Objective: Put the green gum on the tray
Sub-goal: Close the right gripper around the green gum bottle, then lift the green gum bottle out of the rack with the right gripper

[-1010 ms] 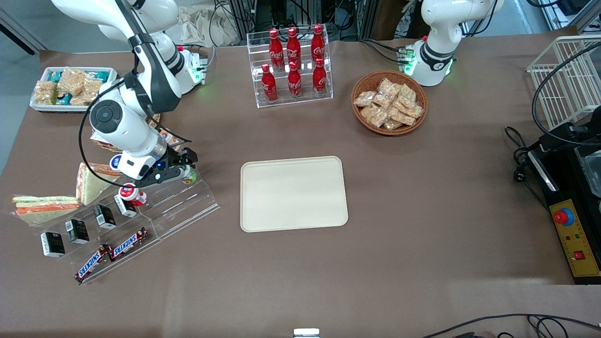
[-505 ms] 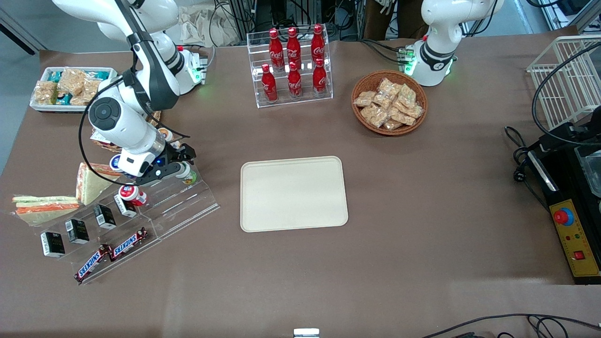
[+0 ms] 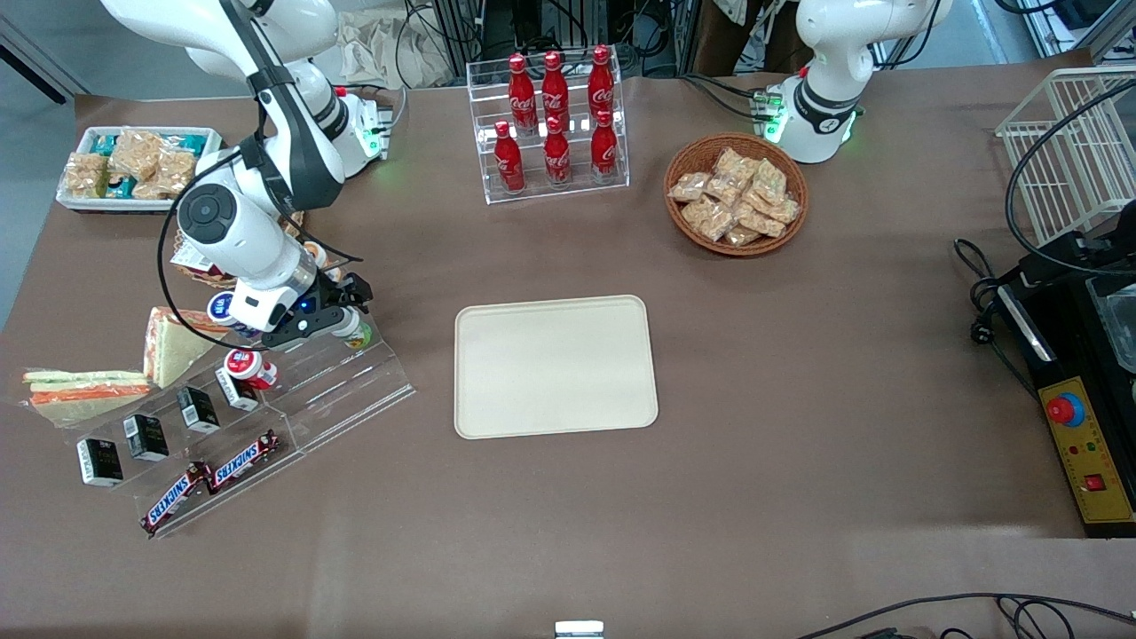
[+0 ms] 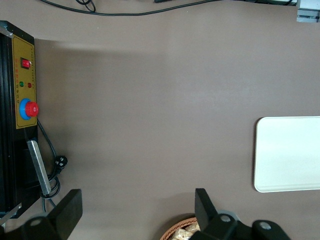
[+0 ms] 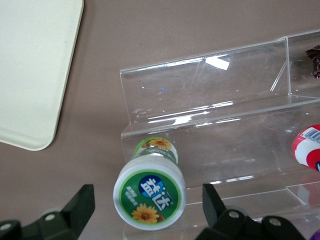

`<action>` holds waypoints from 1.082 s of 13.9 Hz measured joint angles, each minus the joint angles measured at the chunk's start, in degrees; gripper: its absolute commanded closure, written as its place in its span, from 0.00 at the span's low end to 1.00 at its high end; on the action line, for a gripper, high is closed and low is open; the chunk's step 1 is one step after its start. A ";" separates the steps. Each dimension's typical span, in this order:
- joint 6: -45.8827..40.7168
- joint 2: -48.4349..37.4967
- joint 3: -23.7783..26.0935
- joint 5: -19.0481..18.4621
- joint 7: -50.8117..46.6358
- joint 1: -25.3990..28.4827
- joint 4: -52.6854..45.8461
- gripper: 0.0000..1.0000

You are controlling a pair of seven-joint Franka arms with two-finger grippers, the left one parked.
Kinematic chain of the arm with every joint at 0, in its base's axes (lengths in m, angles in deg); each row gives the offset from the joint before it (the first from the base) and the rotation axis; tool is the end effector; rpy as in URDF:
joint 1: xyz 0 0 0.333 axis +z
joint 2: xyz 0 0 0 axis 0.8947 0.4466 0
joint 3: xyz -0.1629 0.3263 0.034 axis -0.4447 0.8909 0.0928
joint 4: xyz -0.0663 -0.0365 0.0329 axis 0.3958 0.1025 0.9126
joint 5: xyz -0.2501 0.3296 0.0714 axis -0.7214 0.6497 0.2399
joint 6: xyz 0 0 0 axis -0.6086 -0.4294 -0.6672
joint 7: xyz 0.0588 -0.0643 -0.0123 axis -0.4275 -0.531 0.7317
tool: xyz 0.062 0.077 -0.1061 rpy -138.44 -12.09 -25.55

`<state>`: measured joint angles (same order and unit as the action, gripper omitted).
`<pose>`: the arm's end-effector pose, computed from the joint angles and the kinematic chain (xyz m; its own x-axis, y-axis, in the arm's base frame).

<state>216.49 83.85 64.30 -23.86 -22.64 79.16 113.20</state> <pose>0.4975 0.1220 0.3205 0.9473 0.3202 -0.0085 0.3197 -0.9468 -0.0361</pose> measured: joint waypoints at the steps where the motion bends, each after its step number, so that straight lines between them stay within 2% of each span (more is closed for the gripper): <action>1: 0.02 0.04 0.00 0.00 0.00 0.00 0.06 0.42; 2: 0.02 0.06 0.00 0.00 0.00 0.00 0.08 0.51; 5: 0.04 0.04 -0.03 0.00 0.00 -0.01 0.08 0.55; 12: -1.08 -1.21 -0.23 0.00 -0.20 -0.01 -1.85 0.55; 15: -14.32 -3.56 -0.60 0.00 -0.88 -0.16 -11.90 0.55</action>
<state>202.17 80.29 63.70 -23.86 -23.52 79.00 101.30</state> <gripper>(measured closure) 0.414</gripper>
